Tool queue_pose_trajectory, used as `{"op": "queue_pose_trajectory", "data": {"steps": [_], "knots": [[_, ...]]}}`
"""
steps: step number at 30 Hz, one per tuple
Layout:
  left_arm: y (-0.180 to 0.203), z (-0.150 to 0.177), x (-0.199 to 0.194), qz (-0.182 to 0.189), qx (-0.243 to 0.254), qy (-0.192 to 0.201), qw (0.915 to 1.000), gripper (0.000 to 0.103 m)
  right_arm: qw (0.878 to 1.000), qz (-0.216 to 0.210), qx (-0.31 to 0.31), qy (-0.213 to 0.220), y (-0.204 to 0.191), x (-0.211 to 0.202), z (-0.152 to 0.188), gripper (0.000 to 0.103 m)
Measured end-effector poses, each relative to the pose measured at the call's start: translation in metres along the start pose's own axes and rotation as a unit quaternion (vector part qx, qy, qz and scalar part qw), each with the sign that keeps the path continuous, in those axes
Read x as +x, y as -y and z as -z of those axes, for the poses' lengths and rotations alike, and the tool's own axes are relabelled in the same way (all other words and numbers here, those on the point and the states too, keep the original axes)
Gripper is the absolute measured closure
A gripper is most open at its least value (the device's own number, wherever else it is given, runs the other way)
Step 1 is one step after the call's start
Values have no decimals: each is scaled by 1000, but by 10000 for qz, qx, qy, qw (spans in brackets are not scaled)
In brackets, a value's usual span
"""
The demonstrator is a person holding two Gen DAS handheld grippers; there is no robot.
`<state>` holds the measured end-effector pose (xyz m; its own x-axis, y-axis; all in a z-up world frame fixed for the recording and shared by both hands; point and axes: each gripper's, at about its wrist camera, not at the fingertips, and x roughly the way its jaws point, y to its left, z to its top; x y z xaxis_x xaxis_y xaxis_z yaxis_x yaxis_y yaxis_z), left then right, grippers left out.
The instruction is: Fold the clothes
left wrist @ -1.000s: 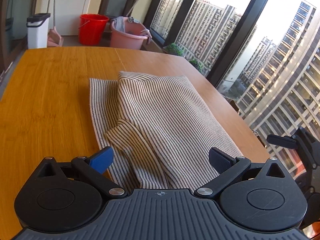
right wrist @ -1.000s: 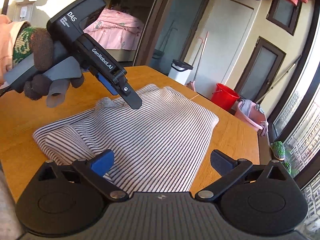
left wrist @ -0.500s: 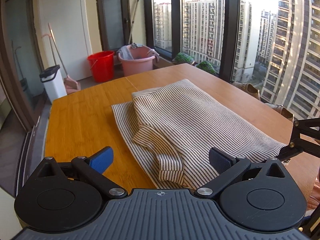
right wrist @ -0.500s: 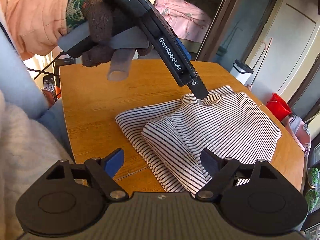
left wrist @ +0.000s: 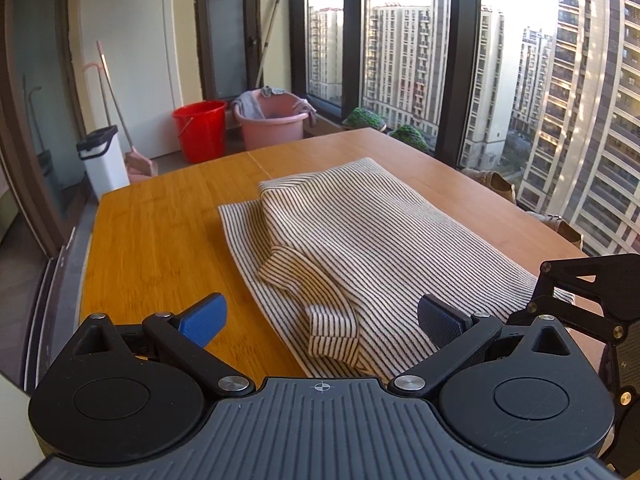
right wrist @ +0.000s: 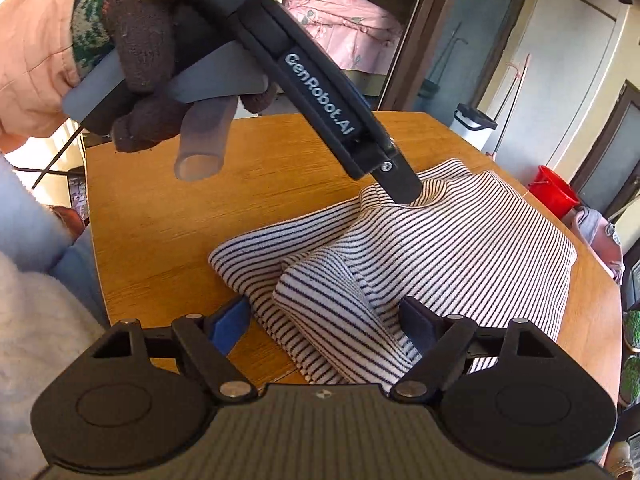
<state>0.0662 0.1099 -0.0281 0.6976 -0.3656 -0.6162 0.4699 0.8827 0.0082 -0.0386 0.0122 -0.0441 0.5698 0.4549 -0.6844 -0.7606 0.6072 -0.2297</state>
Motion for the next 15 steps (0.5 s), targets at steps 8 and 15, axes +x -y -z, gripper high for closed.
{"op": "queue_pose_trajectory", "data": {"steps": [8,15], "knots": [[7,17,-26,-145,575,819,9949,0,9994,-93,283,152,14,-13,1,60],[52,58,-44,-200,3198,1324,9380,0,9844,-317,1677,438,73,-34,8,75]]}}
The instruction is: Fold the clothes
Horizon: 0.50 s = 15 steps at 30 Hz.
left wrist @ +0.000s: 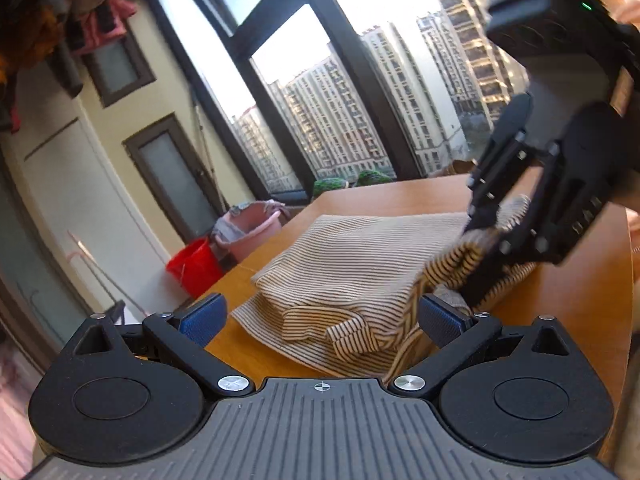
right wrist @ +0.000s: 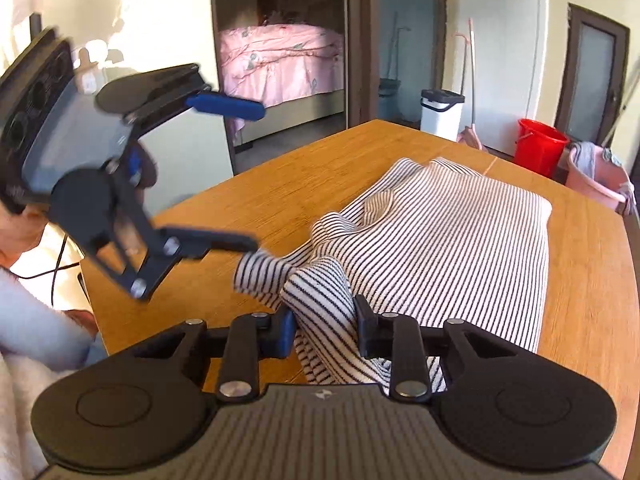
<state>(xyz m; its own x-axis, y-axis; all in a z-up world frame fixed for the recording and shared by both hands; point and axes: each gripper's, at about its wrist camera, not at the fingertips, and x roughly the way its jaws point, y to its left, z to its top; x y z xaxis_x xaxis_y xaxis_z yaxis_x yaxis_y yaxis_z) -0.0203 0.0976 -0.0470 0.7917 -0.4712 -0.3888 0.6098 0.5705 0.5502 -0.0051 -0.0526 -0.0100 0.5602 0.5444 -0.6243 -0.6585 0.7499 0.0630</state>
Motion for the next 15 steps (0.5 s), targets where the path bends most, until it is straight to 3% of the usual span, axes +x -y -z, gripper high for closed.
{"op": "queue_pose_trajectory", "data": {"steps": [3,11,13,15], "knots": [[31,3,13,189,792,-71,9967,0,9991,-60,417,29,14,-6,5,76],[72,-7,78,285,1254,230,9914,0,9984,-288,461,138,17,-20,13,73],[74,-7,88,292,1228,240,9917,0,9983,-360,363,294,20,-40,15,65],[73,-6,91,313,1160,260,9924,0,9988,134,-99,467,21,-70,18,47]]}}
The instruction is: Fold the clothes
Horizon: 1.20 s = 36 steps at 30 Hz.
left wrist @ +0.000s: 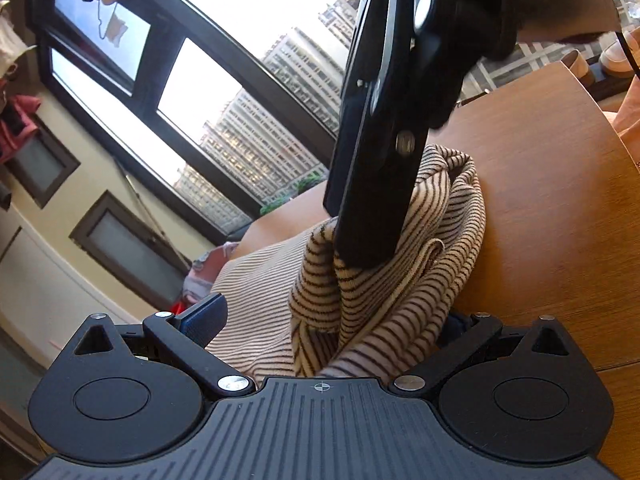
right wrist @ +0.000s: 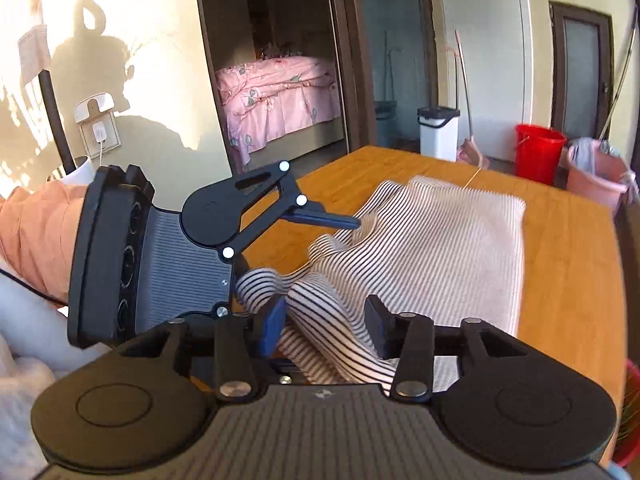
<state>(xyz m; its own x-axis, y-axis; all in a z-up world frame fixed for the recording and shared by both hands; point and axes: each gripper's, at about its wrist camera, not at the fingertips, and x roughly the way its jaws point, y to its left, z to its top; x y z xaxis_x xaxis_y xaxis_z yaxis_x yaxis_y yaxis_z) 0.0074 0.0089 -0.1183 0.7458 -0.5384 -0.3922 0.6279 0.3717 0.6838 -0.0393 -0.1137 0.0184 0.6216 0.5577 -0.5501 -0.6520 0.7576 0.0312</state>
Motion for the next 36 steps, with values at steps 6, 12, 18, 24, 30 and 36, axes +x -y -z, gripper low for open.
{"op": "queue_pose_trajectory", "data": {"steps": [6,12,18,24,30,36], "knots": [[-9,-2,-15,68,-885,127,9960,33,9885,1355,-581,-346,19,-37,22,39],[-54,8,-15,514,-2329,20,9711,45,9839,1596,-649,-470,26,-18,47,34],[-46,13,-33,620,-2065,-282,9761,22,9969,734,-253,149,12,-20,9,42],[-39,15,-50,835,-2075,-333,9741,12,9980,505,-11,390,15,19,-53,54],[-63,23,-75,1105,-2997,-196,9474,3,9953,586,772,-67,51,97,-87,53],[-110,74,-30,1919,-5976,-672,7756,8,9935,832,781,-18,48,85,-68,47]]}}
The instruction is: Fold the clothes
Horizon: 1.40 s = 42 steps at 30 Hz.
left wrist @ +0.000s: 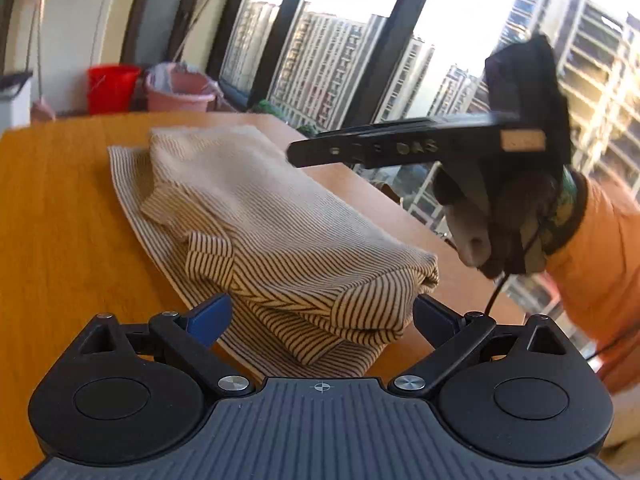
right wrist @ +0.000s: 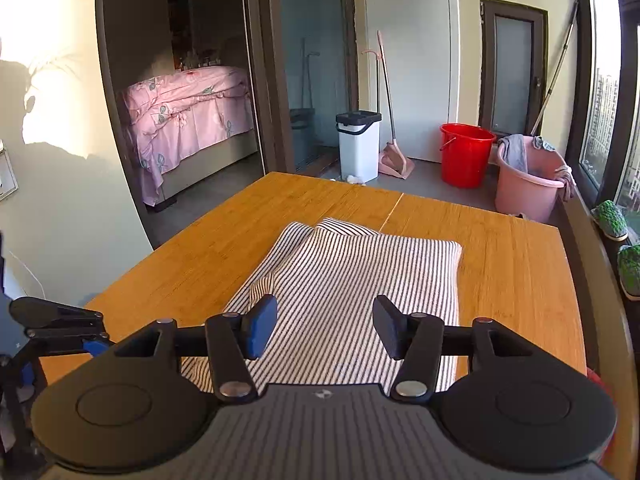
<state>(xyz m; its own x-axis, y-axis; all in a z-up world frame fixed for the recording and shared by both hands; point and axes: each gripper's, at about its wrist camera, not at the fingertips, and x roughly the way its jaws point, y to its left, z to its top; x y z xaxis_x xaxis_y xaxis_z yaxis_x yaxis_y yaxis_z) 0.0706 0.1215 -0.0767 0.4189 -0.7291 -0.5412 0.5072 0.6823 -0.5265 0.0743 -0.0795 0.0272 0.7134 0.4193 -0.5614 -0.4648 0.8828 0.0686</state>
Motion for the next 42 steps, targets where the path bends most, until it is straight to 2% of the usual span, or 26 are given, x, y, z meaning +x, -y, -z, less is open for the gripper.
{"op": "queue_pose_trajectory", "data": {"steps": [1,2,3,5,7,8,9,11,12,15,17,19,21,23,25,27,28,30,33,36,40,42], "knots": [[-13,-4,4,215,-584,-77,9980,12,10000,78,13,51,2,-9,6,45],[-20,-6,9,338,-965,-126,9947,22,9997,189,46,136,5,-19,13,44],[-27,-8,13,425,-1278,-168,9907,24,9993,297,83,221,7,-28,19,41],[-29,-10,21,344,-1426,-205,9890,27,9982,338,330,371,14,-44,34,39],[-26,-12,26,245,-1370,-197,9901,33,9965,257,634,486,21,-56,51,38],[-22,-14,27,109,-1248,-166,9920,44,9955,209,766,523,22,-60,59,37],[-18,-16,28,-83,-1072,-112,9941,63,9947,180,856,544,23,-63,66,37],[-5,-20,20,-375,-530,200,9977,77,9935,96,965,588,21,-65,78,37],[3,-22,15,-512,-243,371,9977,79,9931,49,997,612,21,-66,83,37],[20,-27,4,-796,382,800,9929,80,9930,-140,967,663,15,-67,90,33],[19,-24,6,-996,425,650,9920,78,9944,-333,830,555,6,-63,91,31],[11,-16,12,-1376,381,374,9890,74,9969,-410,608,285,-5,-53,92,26],[2,-9,12,-1693,305,221,9848,60,9994,-190,271,-45,-19,-39,97,25],[-3,-11,0,-1790,199,357,9830,54,9998,-39,94,-145,-27,-33,100,22],[-1,-19,-16,-1780,147,616,9820,52,9999,5,57,-157,-31,-32,99,20],[11,-29,-31,-1644,337,982,9809,51,9998,18,63,-174,-32,-31,98,18],[16,-33,-35,-1473,405,1126,9818,50,9998,32,67,-163,-34,-31,98,18],[20,-44,-28,-845,409,1230,9879,49,9999,68,47,-117,-36,-33,98,18],[16,-42,-1,-417,314,781,9956,48,9998,118,-151,2,-36,-46,95,18],[-1,-30,29,-697,167,282,9970,50,9958,266,-874,55,-40,-69,90,18],[-3,-26,33,-734,227,253,9967,47,9824,27,-1860,-190,-65,-87,87,19],[-1,-25,35,-747,322,237,9964,43,9727,-55,-2307,-242,-85,-80,92,19]]}}
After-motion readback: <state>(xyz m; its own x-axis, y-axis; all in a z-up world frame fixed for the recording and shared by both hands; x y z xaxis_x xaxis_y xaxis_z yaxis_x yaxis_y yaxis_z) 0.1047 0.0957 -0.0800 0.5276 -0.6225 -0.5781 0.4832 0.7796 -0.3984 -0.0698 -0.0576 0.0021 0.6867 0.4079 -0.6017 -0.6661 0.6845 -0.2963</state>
